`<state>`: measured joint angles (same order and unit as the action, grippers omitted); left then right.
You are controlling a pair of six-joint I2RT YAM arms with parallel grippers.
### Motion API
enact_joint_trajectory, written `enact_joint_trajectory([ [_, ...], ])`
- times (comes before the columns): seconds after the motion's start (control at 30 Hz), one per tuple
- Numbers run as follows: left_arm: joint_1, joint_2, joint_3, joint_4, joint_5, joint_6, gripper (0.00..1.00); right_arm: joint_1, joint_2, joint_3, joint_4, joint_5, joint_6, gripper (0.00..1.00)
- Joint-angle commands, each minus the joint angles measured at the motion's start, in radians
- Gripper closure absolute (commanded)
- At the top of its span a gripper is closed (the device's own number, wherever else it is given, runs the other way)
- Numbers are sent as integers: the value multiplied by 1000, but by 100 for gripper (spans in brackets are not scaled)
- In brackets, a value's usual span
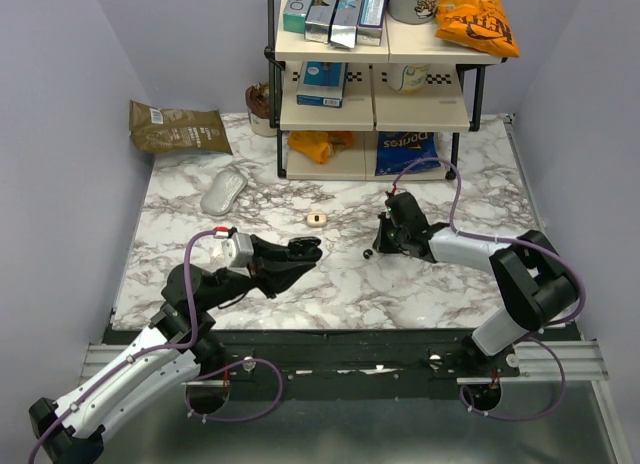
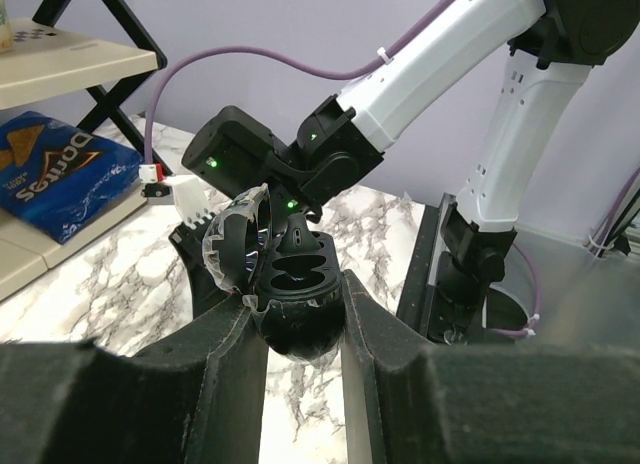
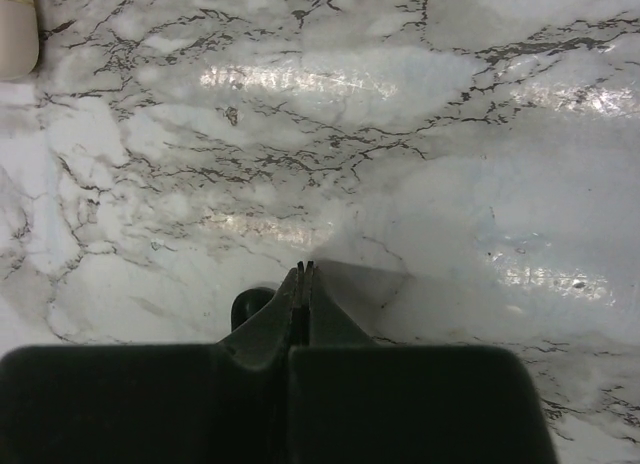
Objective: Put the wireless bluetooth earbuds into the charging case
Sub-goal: Pick up the earbud from the center of the board.
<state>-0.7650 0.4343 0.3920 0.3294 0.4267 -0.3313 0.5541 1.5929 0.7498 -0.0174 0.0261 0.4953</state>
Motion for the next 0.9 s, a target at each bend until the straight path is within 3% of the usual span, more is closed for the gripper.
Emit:
enact_joint_trajectory([
  [0.0, -7, 0, -4, 28, -13, -12, 100, -5, -22, -33, 48, -78, -21, 100],
  [0.87, -20, -8, -13, 31, -14, -20, 100, 56, -105, -153, 126, -152, -12, 99],
])
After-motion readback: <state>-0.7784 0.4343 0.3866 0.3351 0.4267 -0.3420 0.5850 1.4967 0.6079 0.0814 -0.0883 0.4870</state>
